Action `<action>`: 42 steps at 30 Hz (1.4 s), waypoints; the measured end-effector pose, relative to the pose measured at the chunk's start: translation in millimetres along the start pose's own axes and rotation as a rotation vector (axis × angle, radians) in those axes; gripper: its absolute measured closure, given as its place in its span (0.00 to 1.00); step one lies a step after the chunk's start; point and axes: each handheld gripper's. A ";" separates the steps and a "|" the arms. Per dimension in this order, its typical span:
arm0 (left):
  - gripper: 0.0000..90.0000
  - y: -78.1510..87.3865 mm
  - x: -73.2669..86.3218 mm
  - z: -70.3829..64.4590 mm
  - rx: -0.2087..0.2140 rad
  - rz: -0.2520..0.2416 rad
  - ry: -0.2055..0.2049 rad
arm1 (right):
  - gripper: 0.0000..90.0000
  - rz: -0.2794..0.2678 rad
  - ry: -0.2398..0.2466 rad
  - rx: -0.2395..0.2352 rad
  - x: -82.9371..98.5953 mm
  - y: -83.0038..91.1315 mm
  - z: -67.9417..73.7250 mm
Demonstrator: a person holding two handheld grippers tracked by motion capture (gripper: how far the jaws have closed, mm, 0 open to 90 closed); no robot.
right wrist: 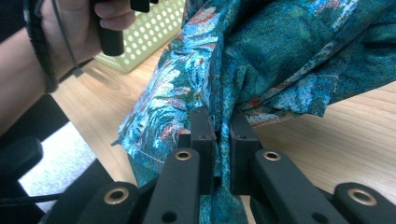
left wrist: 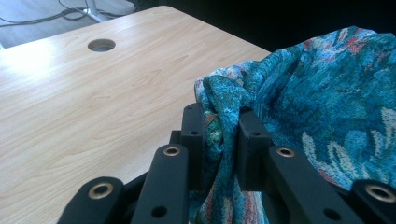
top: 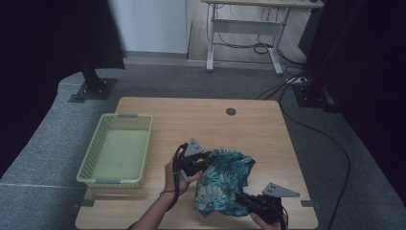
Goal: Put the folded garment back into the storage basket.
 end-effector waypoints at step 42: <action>0.85 48.3 -5.2 20.9 -0.066 -0.007 -0.012 | 0.92 -0.007 0.037 -0.108 -34.3 -27.1 22.7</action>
Point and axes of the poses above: each handheld gripper's, and its own axes: y roughly backward along the jaws, x roughly out of its underside, z roughly to its left, and after that the axes turned 2 degrees about x, right-handed
